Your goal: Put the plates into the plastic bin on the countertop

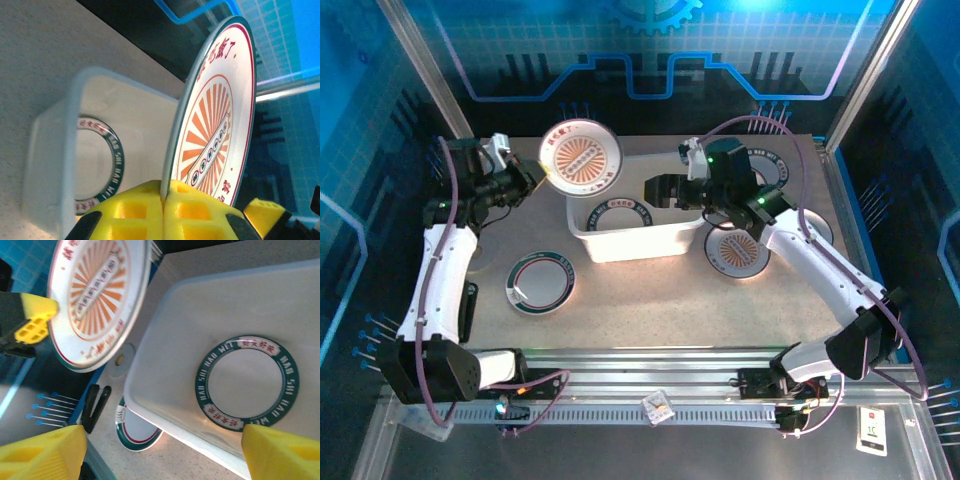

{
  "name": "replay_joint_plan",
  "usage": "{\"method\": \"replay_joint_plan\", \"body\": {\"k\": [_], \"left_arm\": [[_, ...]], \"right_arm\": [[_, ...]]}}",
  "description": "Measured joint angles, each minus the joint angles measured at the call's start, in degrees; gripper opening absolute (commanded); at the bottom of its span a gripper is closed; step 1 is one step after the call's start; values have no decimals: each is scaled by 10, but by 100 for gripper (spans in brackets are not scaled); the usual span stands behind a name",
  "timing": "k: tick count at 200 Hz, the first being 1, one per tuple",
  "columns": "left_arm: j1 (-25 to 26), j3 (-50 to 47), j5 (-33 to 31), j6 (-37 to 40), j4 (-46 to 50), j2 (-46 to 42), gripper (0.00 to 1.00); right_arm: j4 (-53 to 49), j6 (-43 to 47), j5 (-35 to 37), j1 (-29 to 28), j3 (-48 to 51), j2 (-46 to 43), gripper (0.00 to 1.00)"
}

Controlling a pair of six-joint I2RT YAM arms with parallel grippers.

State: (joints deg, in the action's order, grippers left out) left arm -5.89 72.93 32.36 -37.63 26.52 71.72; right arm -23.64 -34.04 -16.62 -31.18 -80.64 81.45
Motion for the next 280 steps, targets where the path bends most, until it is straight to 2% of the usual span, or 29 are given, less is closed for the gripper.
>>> {"method": "replay_joint_plan", "body": {"k": [51,100,136,191,230,280], "left_arm": [[69,0,0,-13,-3,-2,3],[109,0,-2,-15,-4,-10,2],[135,1,-13,-15,-5,-13,2],[166,7,-56,-8,8,-13,2],[181,7,-78,3,15,-13,2],[194,9,-102,12,23,-13,6]], "right_arm": [[21,-25,-22,16,0,4,79],[47,-58,-30,35,16,5,72],[60,-82,-30,42,30,7,62],[108,-132,-35,48,72,5,39],[120,-150,-42,50,81,1,26],[139,-170,-52,53,93,-2,15]]}}
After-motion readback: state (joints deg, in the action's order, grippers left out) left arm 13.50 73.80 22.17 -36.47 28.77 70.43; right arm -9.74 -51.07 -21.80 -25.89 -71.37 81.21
